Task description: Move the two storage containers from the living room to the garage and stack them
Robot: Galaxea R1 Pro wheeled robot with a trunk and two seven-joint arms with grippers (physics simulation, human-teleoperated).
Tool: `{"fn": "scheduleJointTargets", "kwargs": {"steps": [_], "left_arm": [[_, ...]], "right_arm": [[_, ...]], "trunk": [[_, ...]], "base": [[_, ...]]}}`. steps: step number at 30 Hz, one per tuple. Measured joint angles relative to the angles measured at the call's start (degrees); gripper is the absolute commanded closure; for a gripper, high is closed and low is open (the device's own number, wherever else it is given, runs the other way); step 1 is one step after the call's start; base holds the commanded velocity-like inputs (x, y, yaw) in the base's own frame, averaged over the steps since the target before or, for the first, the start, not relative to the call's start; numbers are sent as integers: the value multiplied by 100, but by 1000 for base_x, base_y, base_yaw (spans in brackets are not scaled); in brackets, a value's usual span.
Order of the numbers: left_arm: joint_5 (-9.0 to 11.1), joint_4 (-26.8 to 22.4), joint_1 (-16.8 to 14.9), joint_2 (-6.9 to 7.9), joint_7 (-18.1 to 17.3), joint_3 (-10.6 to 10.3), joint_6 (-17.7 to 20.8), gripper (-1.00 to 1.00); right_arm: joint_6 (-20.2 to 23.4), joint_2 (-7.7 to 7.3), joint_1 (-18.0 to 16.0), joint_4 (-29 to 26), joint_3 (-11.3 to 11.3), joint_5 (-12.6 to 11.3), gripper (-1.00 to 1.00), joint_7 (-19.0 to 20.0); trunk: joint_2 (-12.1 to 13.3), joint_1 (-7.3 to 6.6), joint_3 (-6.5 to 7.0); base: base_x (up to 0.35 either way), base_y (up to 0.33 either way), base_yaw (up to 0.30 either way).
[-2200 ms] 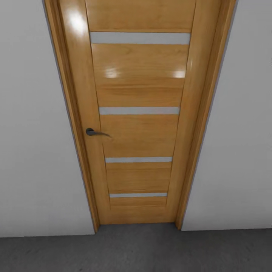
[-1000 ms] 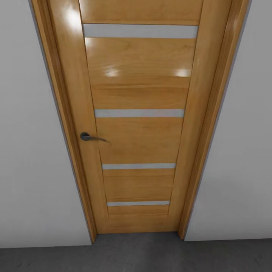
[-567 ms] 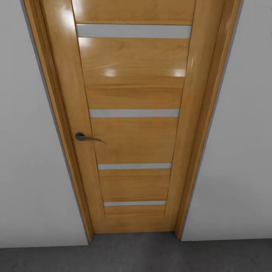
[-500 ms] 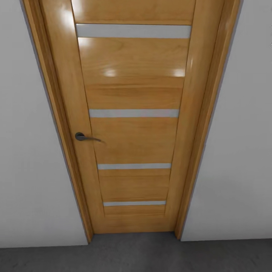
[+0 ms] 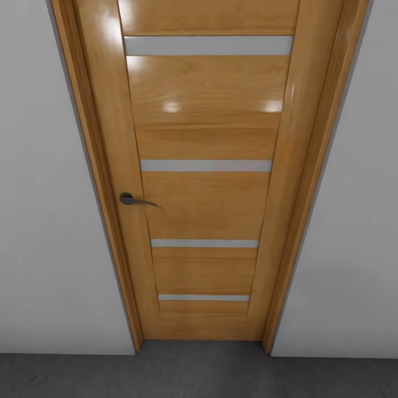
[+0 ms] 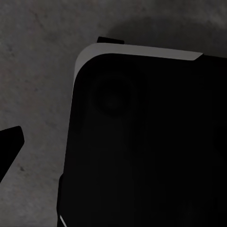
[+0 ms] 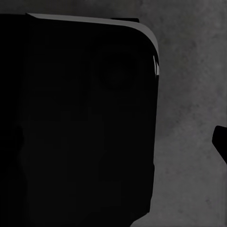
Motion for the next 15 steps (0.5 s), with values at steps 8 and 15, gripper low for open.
{"fn": "scheduleJointTargets", "kwargs": {"steps": [8,15], "left_arm": [[0,-3,0,0,0,0,0,-100],[6,-4,0,0,0,1,0,-100]], "right_arm": [[18,0,0,2,2,-3,-100,1],[45,-5,0,1,-39,-29,-100,43]], "trunk": [[0,0,0],[0,0,0]], "base": [[0,0,1],[0,0,0]]}}
